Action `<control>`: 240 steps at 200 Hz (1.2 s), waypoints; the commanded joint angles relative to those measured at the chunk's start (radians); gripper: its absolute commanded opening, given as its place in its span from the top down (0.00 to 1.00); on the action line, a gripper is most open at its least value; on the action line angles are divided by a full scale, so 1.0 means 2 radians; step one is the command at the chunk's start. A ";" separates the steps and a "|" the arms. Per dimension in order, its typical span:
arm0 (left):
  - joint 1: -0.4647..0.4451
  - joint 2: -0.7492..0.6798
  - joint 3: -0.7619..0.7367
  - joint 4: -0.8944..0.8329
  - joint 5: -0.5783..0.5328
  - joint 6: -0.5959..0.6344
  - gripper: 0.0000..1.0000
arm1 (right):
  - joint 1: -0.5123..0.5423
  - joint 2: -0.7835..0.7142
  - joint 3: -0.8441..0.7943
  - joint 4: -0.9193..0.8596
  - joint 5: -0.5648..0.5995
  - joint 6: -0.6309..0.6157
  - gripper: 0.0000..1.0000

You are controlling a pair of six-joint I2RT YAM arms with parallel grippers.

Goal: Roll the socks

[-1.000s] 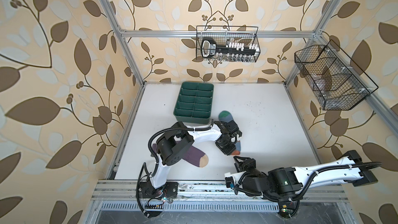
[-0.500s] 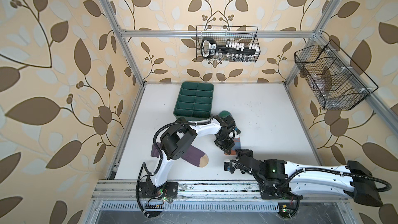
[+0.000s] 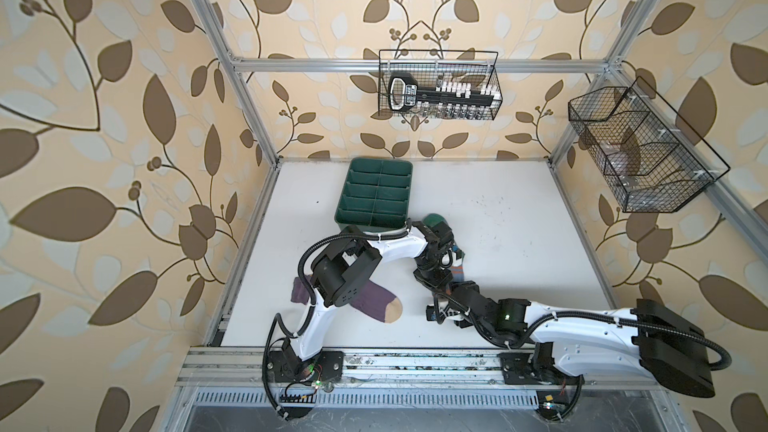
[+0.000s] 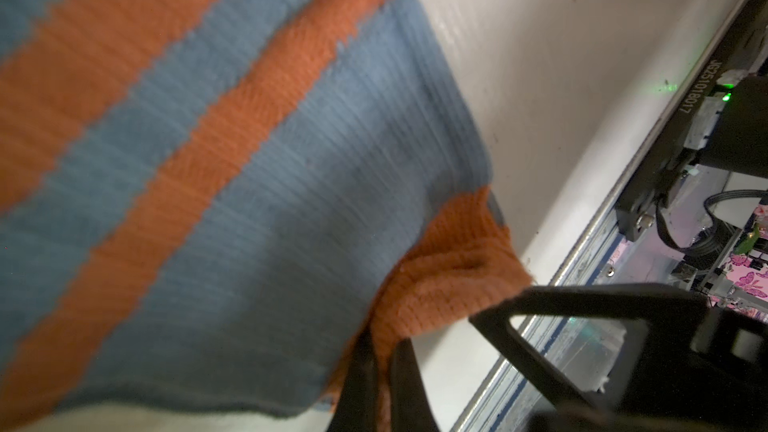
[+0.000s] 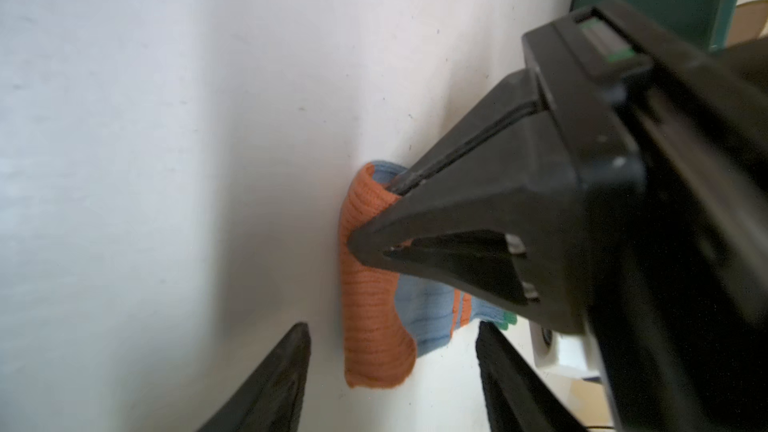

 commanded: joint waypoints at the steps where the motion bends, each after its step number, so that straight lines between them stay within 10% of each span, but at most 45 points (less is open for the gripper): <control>1: 0.005 0.042 -0.026 -0.082 -0.079 -0.005 1.00 | -0.008 0.024 -0.003 0.029 -0.016 -0.017 0.37; 140: 0.002 0.003 -0.028 -0.076 -0.093 -0.014 0.91 | -0.013 0.054 -0.031 -0.008 -0.081 -0.027 1.00; 186: 0.003 -0.048 -0.047 -0.053 -0.089 -0.026 0.68 | -0.003 0.044 -0.026 -0.048 -0.103 -0.010 1.00; 240: 0.022 -0.239 -0.113 0.030 -0.247 -0.088 0.51 | -0.005 0.031 0.010 -0.144 -0.170 0.024 1.00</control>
